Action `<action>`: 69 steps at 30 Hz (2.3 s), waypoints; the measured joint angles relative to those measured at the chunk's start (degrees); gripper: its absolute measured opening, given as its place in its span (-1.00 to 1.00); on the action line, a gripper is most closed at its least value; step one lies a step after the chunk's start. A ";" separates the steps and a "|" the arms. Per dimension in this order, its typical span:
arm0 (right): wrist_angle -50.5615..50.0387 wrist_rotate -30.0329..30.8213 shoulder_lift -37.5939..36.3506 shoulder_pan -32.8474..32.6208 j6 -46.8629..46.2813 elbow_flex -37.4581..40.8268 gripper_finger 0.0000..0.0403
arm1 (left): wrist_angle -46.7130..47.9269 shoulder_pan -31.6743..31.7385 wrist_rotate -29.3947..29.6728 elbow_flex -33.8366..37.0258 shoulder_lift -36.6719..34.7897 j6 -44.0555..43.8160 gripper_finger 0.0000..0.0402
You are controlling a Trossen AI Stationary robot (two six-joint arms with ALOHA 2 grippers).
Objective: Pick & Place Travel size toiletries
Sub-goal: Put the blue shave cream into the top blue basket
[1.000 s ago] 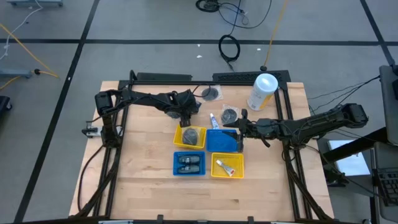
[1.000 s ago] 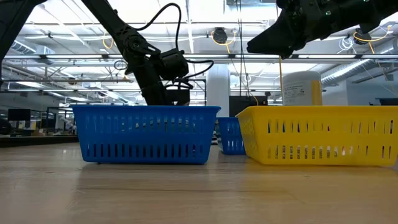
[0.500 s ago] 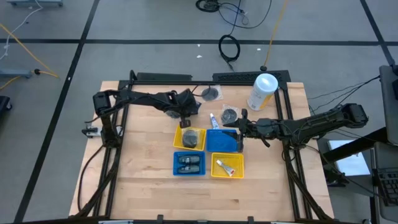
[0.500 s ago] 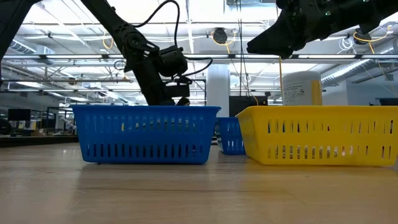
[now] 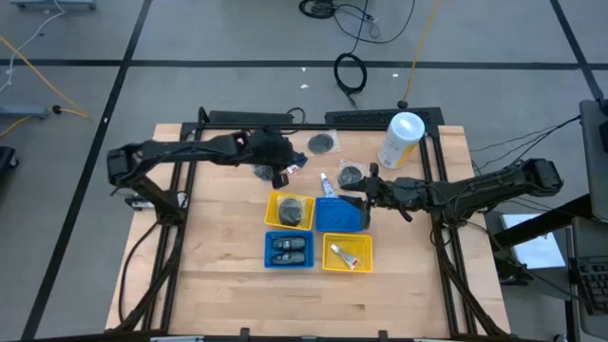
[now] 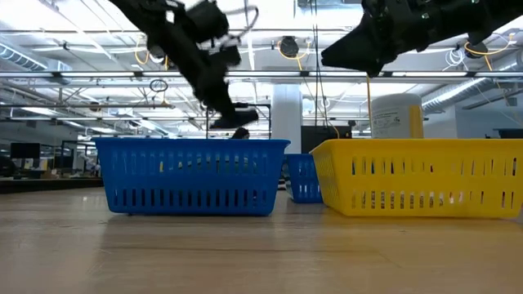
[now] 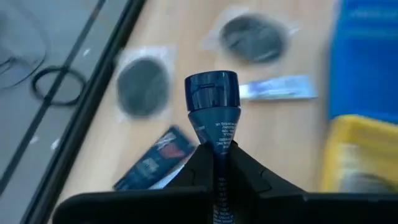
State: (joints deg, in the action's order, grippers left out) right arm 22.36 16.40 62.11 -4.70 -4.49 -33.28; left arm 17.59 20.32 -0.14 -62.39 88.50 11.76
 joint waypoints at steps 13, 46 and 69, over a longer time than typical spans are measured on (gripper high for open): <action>9.89 0.07 0.00 1.67 -0.32 -0.04 -0.43 | -12.20 -9.88 -4.50 -0.02 -7.13 -2.92 -0.92; 13.91 -9.02 0.31 0.86 0.76 0.02 0.10 | -34.65 -19.39 -0.71 -0.07 2.20 -2.93 -0.91; 12.30 -9.07 0.24 0.84 1.54 -0.09 -0.42 | -42.23 -20.51 0.61 0.04 7.18 -2.90 -0.84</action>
State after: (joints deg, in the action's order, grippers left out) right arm 34.65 7.33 62.35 -3.86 -2.95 -33.36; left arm -24.63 -0.19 0.47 -62.35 95.68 8.86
